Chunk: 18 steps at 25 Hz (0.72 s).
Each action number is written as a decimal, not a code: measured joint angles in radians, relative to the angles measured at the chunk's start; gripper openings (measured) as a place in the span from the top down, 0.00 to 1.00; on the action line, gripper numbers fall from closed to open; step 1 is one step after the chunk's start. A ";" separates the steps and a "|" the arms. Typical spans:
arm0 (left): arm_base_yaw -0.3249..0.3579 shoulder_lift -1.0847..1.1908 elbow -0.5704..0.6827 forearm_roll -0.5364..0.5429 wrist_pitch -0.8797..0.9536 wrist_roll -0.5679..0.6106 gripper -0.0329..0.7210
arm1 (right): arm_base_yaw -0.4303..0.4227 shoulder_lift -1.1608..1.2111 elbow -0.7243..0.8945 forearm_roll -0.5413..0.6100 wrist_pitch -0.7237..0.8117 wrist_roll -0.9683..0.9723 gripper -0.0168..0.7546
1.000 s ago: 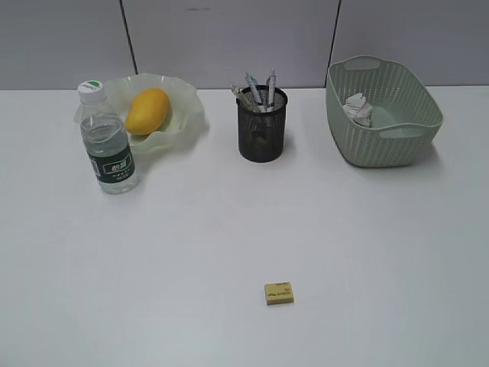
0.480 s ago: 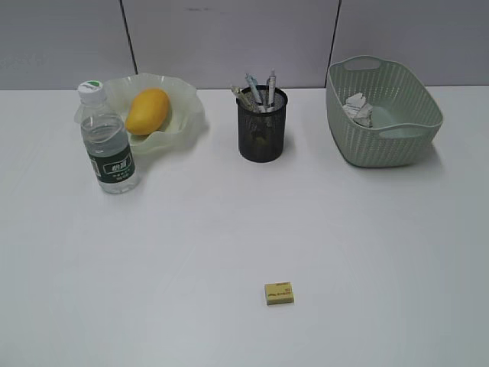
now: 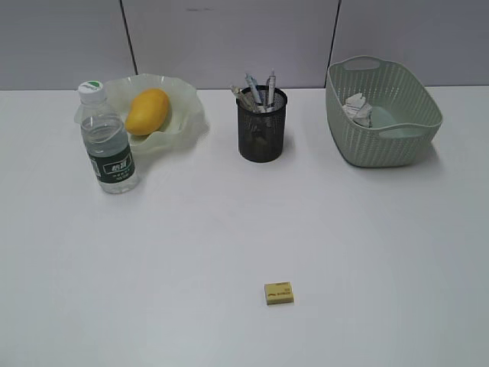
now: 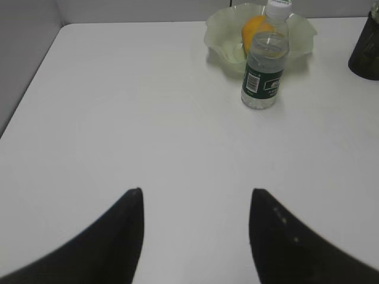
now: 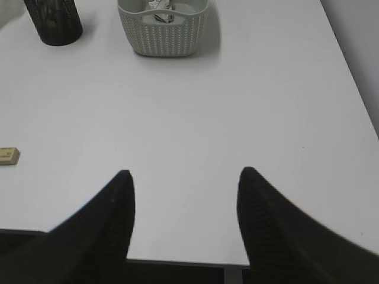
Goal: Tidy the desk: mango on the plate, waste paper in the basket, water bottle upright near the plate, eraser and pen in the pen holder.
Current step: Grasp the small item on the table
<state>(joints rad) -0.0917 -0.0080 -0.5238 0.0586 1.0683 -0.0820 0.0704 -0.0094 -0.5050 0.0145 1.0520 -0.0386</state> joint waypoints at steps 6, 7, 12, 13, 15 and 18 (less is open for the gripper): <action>0.000 0.000 0.000 0.000 0.000 0.000 0.38 | 0.000 0.000 0.000 0.002 -0.003 0.003 0.40; 0.000 0.000 0.000 0.000 0.000 0.000 0.38 | 0.000 0.000 0.000 0.002 -0.003 0.004 0.40; 0.000 0.000 0.000 0.000 0.000 0.000 0.38 | 0.000 0.000 0.000 0.002 -0.003 0.004 0.40; 0.000 0.000 0.000 0.000 0.000 0.000 0.38 | 0.000 0.000 0.000 0.002 -0.003 0.004 0.40; 0.000 0.000 0.000 0.000 0.000 0.000 0.38 | 0.000 0.000 0.000 0.003 -0.004 0.004 0.40; 0.000 0.000 0.000 0.000 0.000 0.000 0.38 | 0.000 0.000 0.000 0.003 -0.006 0.004 0.40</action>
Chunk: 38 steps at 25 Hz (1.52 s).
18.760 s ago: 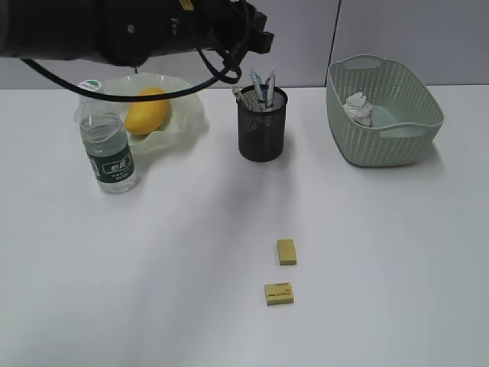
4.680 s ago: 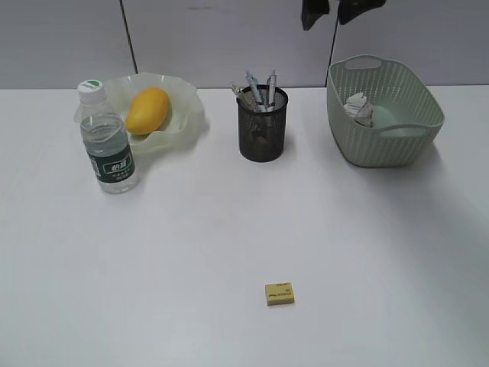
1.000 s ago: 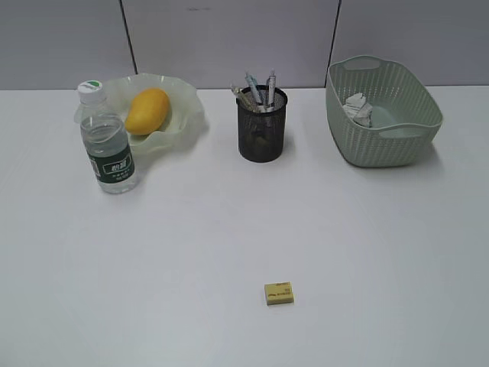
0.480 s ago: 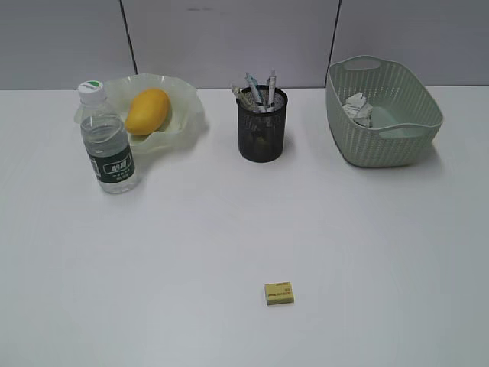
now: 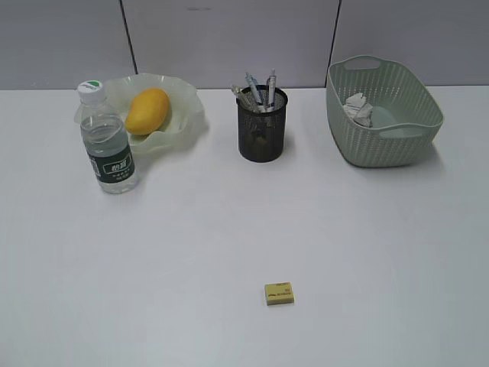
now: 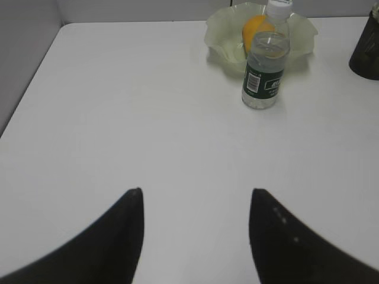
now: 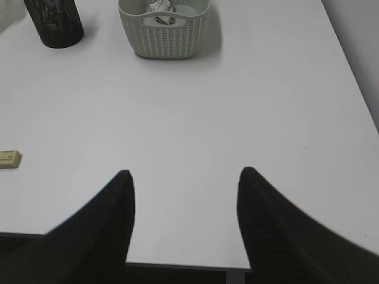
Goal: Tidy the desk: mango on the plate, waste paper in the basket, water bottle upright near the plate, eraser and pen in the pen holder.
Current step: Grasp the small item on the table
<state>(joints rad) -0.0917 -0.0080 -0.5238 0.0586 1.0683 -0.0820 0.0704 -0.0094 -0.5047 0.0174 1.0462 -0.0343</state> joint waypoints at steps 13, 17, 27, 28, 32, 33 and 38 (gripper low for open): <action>0.000 0.000 0.000 0.000 0.000 0.000 0.38 | 0.000 0.000 0.000 0.014 0.000 0.000 0.12; 0.000 0.000 0.000 0.000 0.000 0.000 0.38 | 0.000 0.000 0.000 0.014 0.000 0.000 0.14; 0.000 0.000 0.000 0.003 0.000 0.000 0.38 | 0.000 0.000 0.000 0.014 -0.001 0.000 0.36; 0.000 0.000 0.000 0.004 0.000 0.000 0.38 | 0.000 0.000 0.000 0.014 -0.001 0.000 0.38; 0.000 0.000 0.000 0.006 0.000 0.000 0.37 | 0.000 0.000 0.000 0.014 -0.001 0.000 0.40; 0.000 0.000 0.000 0.006 0.000 0.000 0.33 | 0.000 0.000 0.000 0.014 -0.001 0.000 0.40; 0.000 0.000 0.000 0.009 0.000 0.000 0.09 | 0.000 0.000 0.000 0.014 -0.003 0.000 0.40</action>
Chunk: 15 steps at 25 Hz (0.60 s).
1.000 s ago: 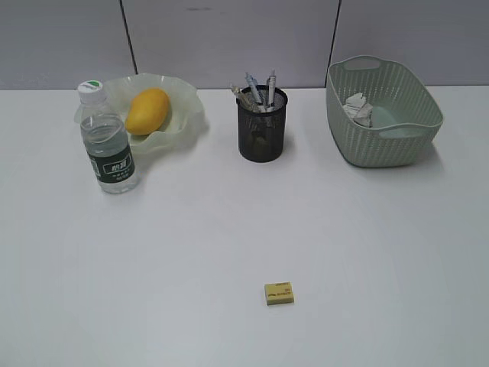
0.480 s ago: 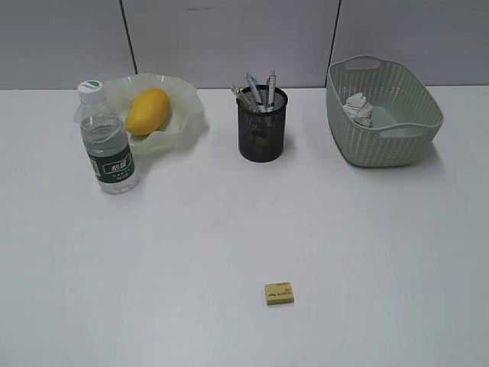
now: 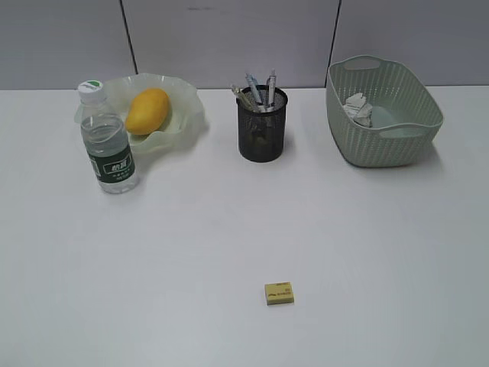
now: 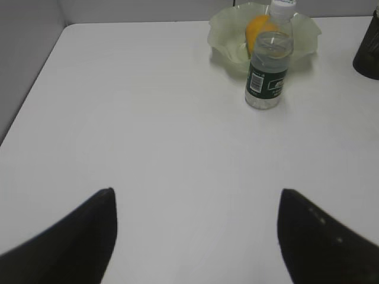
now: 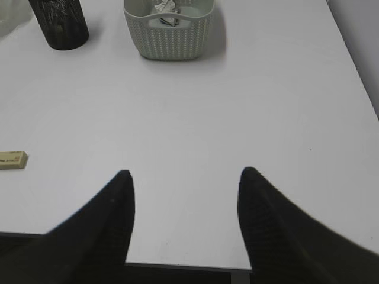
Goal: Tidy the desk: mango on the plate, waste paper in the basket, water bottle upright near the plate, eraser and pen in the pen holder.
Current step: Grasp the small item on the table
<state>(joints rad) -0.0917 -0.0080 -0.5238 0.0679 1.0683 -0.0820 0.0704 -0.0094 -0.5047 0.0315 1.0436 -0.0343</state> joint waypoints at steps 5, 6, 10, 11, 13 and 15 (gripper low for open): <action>0.000 0.000 0.000 0.001 -0.001 0.000 0.20 | 0.000 0.000 0.000 0.000 0.000 0.000 0.40; 0.000 0.000 0.000 0.001 -0.001 0.000 0.22 | 0.000 0.000 0.000 0.000 0.000 0.000 0.40; 0.000 0.098 -0.064 -0.012 0.023 0.006 0.24 | 0.000 0.000 0.000 0.000 0.000 0.000 0.40; 0.000 0.147 -0.094 -0.014 0.034 0.012 0.24 | 0.000 0.000 0.000 0.000 0.000 0.000 0.41; 0.000 0.255 -0.153 -0.014 0.065 0.031 0.24 | 0.000 0.000 0.000 0.000 0.000 0.000 0.41; 0.000 0.386 -0.225 -0.014 0.096 0.040 0.26 | 0.000 0.000 0.000 0.000 0.000 0.000 0.41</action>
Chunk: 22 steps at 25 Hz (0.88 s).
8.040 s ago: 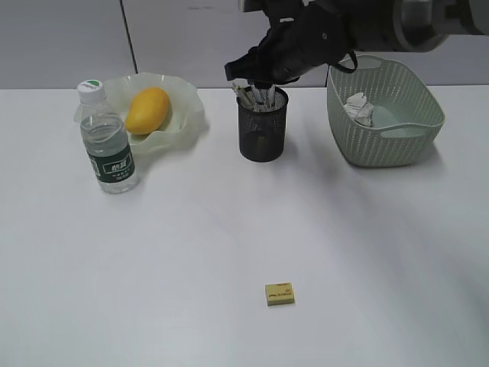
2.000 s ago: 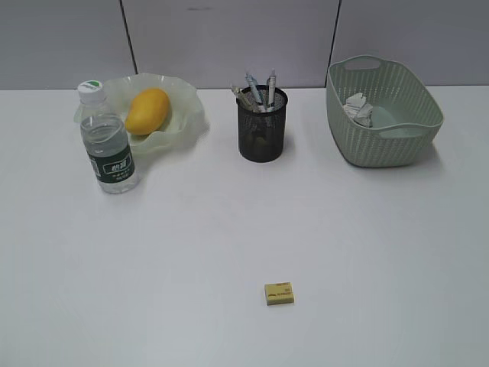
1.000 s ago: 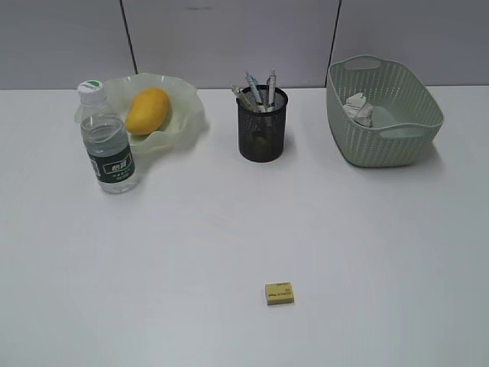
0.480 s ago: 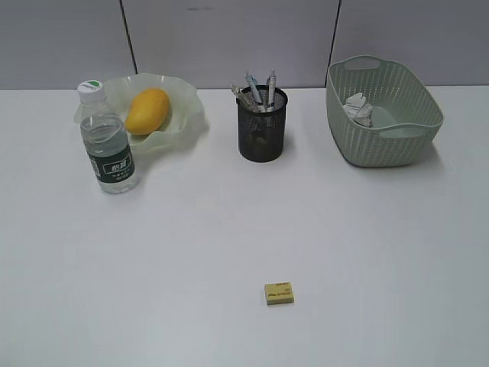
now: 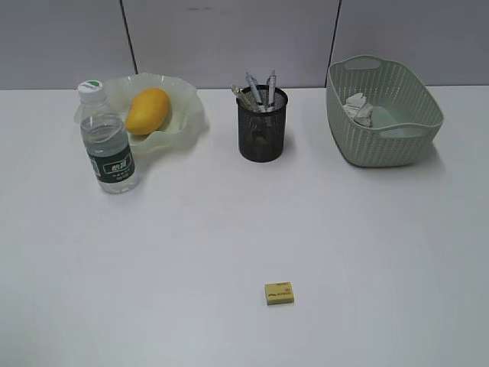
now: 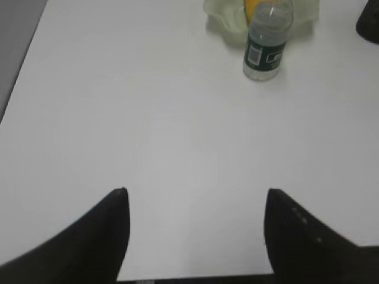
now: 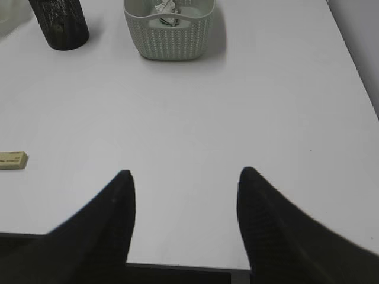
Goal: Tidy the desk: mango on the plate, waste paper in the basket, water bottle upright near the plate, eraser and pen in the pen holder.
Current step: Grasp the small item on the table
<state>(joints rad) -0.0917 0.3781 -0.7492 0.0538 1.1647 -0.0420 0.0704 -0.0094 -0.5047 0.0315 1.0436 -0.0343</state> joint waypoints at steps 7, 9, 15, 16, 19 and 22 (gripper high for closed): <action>0.000 0.430 -0.225 -0.054 0.048 0.081 0.30 | 0.000 0.000 0.000 0.001 -0.001 0.000 0.41; -0.030 0.541 -0.266 -0.078 0.047 0.137 0.30 | 0.000 0.000 0.000 0.001 -0.001 0.000 0.41; -0.292 0.762 -0.332 -0.010 0.049 0.258 0.30 | 0.000 0.000 0.000 0.001 -0.001 0.000 0.41; -0.342 0.795 -0.339 0.011 0.048 0.263 0.30 | 0.000 0.000 0.000 0.001 -0.001 0.000 0.41; -0.470 0.905 -0.358 0.053 0.010 0.284 0.30 | 0.000 0.000 0.000 0.001 -0.001 0.000 0.41; -0.580 1.008 -0.377 0.049 -0.046 0.337 0.30 | 0.000 0.000 0.000 0.001 -0.001 0.000 0.41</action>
<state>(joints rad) -0.6722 1.3856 -1.1261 0.1025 1.1189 0.2951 0.0704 -0.0094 -0.5047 0.0323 1.0427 -0.0343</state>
